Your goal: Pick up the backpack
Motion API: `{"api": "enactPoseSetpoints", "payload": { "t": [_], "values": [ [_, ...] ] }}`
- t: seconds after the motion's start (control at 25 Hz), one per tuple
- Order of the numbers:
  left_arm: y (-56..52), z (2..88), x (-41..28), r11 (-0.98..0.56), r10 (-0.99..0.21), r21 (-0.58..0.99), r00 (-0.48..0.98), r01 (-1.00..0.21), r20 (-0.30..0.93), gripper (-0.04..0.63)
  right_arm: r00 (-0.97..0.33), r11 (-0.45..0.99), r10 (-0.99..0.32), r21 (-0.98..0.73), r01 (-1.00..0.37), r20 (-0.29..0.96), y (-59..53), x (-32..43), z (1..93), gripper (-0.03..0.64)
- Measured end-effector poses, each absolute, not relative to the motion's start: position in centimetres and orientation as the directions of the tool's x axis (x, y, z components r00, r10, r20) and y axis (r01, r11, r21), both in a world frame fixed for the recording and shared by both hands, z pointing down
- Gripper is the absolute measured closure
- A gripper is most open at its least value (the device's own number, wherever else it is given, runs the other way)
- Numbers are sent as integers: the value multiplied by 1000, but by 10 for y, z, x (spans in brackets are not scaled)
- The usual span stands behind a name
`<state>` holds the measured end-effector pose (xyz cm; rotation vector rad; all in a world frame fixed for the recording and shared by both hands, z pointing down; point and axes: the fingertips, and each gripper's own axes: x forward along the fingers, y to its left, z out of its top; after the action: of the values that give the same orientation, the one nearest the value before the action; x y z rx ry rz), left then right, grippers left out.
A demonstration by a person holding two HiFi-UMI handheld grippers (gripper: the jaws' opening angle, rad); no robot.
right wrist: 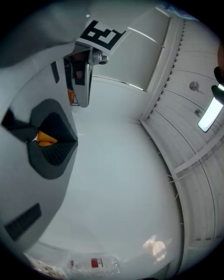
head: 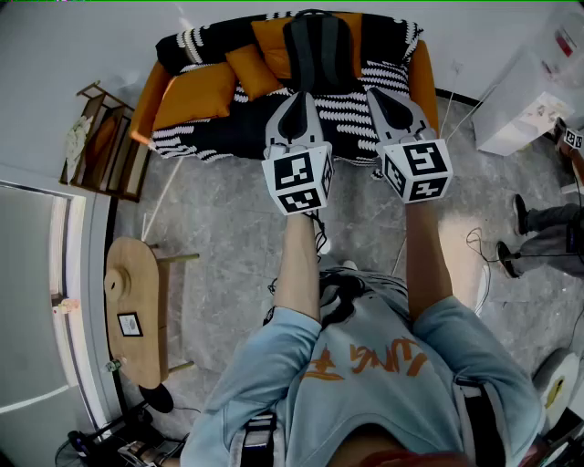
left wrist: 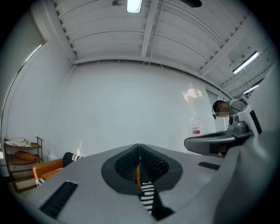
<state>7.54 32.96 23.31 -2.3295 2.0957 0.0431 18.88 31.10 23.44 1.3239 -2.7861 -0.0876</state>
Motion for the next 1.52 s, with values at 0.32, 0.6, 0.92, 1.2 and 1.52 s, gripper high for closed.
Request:
{"api": "enactPoseSetpoints", "payload": {
  "t": [0.32,0.6,0.92,1.2,1.52],
  "values": [
    [326,227,74,-107,-993,-15,108,-994,-38,572,-621,620,-784,43,-784,-6,306,193,227,591],
    [323,229,51,-63,-997,11,62,-998,-43,572,-631,630,-775,51,-775,-7,298,201,224,589],
    [308,236,47,-73,-997,47,72,-996,-39,572,-674,675,-738,44,-737,34,282,190,234,589],
    [282,235,32,-97,-993,83,92,-992,-69,572,-663,664,-748,24,-747,41,256,186,240,589],
    [200,266,1,-126,-991,102,121,-987,-58,572,-655,657,-754,24,-754,48,183,166,263,589]
  ]
}}
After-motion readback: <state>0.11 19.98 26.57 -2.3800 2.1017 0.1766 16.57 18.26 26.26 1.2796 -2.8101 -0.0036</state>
